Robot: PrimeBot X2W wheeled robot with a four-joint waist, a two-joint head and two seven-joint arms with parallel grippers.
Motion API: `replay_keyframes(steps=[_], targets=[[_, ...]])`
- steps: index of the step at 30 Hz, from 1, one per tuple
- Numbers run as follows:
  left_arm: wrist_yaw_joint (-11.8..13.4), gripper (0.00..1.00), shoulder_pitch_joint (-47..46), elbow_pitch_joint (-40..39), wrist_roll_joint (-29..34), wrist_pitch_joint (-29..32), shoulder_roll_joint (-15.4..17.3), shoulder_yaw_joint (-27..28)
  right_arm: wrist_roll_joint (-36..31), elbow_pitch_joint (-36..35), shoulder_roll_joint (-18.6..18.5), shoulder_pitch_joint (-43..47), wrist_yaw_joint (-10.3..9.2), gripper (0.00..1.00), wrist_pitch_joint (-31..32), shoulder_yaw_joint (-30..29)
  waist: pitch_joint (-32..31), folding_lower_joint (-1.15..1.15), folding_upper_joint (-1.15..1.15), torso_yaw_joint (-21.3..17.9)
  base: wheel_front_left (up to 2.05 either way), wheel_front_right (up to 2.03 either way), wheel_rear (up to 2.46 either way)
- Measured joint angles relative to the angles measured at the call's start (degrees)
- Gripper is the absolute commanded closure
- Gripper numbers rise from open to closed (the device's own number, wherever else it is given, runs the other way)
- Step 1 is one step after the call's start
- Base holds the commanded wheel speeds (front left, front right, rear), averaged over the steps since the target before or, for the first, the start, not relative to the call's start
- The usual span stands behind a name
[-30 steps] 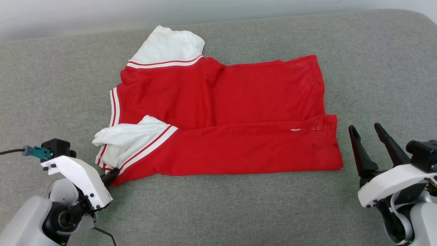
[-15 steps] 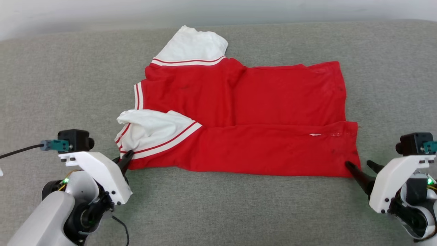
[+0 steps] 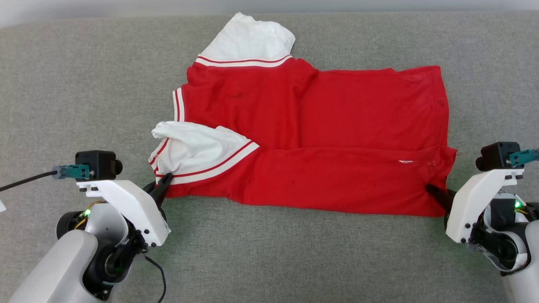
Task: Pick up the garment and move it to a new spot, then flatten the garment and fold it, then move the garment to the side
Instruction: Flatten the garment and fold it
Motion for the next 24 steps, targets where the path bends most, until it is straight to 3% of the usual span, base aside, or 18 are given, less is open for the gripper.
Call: replay_keyframes(steps=[11, 14, 24], targets=[[-0.8, 1.00, 2.5, -0.3, -1.2, -2.3, -1.6, 0.2, 0.0, -4.9, -1.8, 2.6, 0.00, 1.00, -1.0, 1.0, -4.2, 0.00, 0.00, 0.4, 0.00, 0.00, 0.00], [-0.5, 1.00, 4.5, -0.3, -1.3, -2.7, -0.8, 0.4, -0.2, -6.2, -1.8, 4.4, 0.01, 1.00, -2.0, 1.1, -6.1, 0.00, 0.00, 0.4, 0.00, 0.00, 0.00], [3.6, 1.00, 16.1, -4.2, -3.2, -3.0, 3.2, 1.8, 0.0, -7.4, -1.7, 13.4, 0.02, 1.00, -1.8, 0.4, -13.6, 0.00, 0.00, -0.5, 0.00, 0.00, 0.00]])
